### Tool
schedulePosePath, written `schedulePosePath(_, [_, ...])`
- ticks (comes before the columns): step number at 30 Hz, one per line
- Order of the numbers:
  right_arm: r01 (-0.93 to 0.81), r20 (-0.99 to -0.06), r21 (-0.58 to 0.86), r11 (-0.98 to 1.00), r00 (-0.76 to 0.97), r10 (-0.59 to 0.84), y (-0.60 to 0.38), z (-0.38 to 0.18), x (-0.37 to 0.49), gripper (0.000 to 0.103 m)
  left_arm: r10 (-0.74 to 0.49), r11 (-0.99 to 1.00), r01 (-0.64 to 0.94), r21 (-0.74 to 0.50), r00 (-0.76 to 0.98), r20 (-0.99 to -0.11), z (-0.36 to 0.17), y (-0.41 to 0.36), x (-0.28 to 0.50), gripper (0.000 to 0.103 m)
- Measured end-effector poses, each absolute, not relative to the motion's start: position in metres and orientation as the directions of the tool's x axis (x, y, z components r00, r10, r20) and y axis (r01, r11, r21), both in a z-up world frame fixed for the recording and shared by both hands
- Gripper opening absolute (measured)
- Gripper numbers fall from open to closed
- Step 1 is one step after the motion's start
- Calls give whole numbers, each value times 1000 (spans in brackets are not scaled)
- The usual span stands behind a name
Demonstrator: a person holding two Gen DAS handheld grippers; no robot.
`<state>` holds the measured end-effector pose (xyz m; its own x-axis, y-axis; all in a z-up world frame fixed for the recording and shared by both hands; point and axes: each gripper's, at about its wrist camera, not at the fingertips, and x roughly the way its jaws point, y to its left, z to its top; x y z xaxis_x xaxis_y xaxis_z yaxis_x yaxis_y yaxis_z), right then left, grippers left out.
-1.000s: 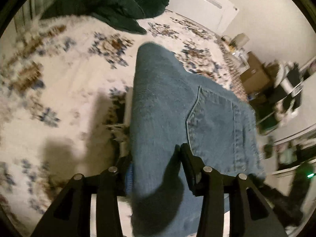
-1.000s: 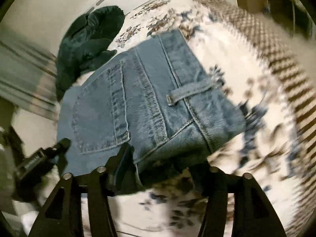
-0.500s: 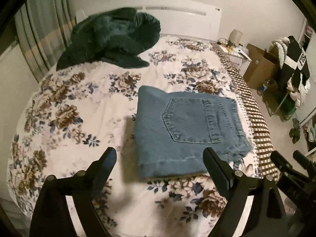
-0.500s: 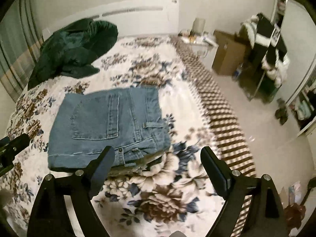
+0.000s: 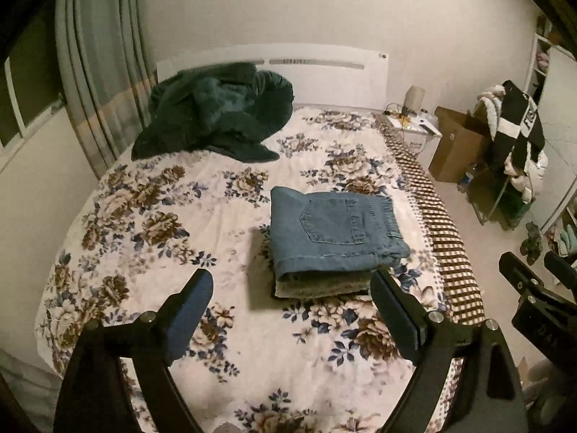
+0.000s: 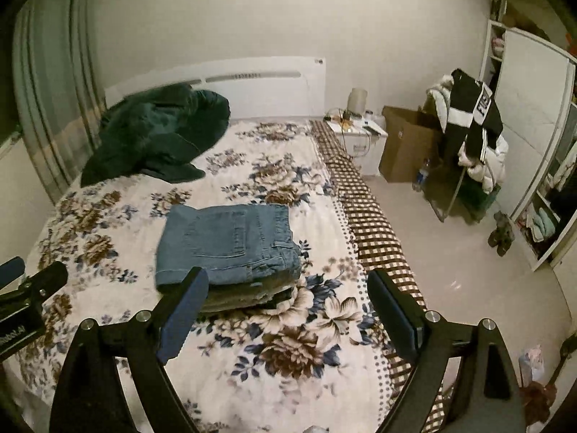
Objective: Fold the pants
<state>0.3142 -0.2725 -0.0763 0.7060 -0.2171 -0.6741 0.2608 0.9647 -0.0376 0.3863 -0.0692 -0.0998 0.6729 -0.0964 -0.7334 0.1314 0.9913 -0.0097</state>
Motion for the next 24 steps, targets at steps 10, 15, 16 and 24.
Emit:
schedulePosePath(10, [271,-590,-31,962,772,-236,-225,16,177,92,-135,987,162,-26,715,-686,-45,-52,298,89])
schedulePosePath(15, [263,-579,-8,965,785,-219,-210,47,125,92,-125,989,145,-24,740,-660,-25,-45,269,89])
schedulePosePath(16, [261,-577,-1,965,789,-214,-208,52,117,92,-120,990,142,-20,748,-653,-21,-44,265,89])
schedulePosePath(24, [242,-558,6,970,806,-197,-213,76,93,96,-91,994,107,-12,783,-616,-9,-42,242,103])
